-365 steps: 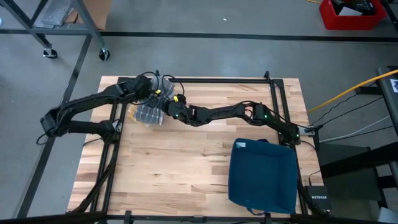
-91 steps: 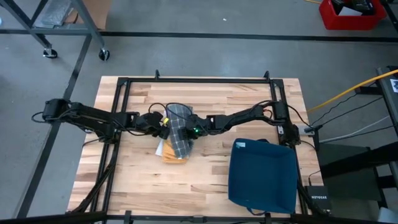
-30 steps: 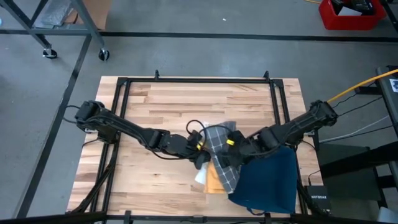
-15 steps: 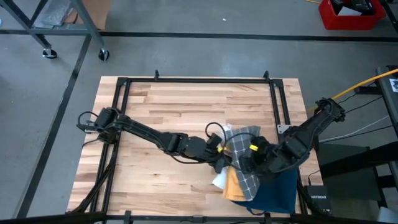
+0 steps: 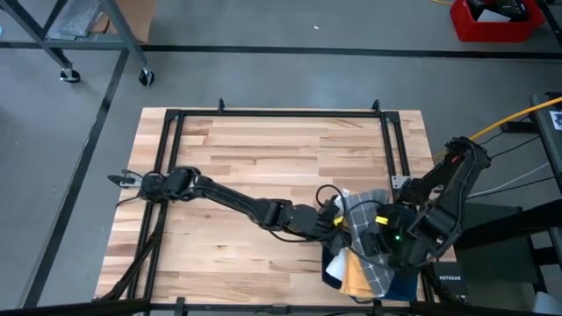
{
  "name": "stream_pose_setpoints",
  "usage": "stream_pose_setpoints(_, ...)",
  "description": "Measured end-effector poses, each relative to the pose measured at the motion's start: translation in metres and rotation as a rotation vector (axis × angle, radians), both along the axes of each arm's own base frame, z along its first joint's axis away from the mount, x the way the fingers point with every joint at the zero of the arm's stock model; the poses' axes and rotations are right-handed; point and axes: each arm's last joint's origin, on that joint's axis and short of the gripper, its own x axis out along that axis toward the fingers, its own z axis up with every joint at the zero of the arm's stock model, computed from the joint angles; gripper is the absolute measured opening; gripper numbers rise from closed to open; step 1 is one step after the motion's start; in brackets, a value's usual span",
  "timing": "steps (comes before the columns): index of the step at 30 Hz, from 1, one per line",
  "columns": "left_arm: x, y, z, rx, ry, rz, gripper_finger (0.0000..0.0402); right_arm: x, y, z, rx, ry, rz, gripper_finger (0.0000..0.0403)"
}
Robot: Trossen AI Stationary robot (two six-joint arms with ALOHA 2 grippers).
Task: Fold towel
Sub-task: Put the stacked towels into the blue laundry organizer
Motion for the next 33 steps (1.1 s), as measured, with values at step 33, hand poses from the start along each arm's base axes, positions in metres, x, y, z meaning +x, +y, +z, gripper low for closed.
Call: stream_pose_setpoints(33,0.018,0.024,-0.097,0.125,0.421,0.044,0.0047,-0.006,0.003,-0.155,0.027,-0.006,-0.027,0.0010)
